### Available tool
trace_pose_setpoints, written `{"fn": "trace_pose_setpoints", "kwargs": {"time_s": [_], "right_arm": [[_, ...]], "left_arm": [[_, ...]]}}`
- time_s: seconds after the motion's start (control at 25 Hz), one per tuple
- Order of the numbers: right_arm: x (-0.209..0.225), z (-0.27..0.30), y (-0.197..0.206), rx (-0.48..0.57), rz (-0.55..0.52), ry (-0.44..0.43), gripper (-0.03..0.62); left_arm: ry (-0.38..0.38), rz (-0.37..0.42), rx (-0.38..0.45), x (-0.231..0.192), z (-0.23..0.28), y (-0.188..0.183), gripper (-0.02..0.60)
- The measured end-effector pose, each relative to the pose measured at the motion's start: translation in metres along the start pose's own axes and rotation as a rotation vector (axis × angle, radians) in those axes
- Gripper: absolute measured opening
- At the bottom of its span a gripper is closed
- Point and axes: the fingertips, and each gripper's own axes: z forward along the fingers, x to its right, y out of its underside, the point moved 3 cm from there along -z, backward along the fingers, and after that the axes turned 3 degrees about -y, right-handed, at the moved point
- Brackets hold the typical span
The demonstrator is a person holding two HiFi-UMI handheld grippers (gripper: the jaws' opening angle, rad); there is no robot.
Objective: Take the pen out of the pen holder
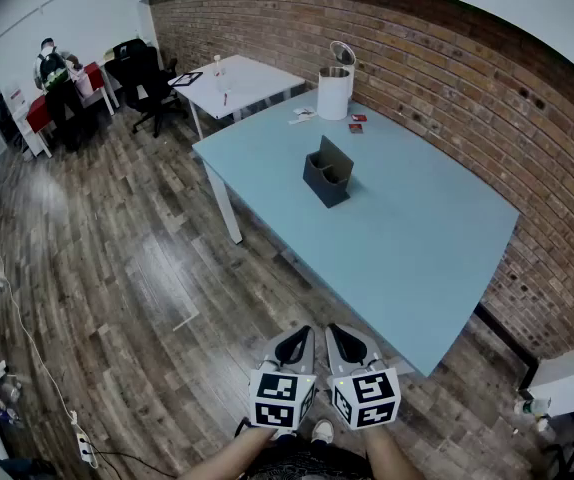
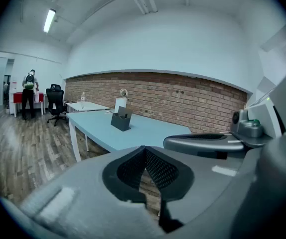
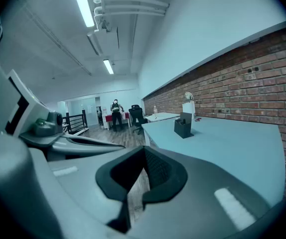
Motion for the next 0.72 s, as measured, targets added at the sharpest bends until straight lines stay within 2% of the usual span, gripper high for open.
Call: {"fn": "trace_pose_setpoints", "kwargs": {"time_s": [0.72], "right_arm": [[-0.028,0.018,-0.01,0.007,-0.008,0.06,0.005]], "left_arm": [[0.068,0.025,0.003,-0.032,-0.01,-0.008,-0.006]]}}
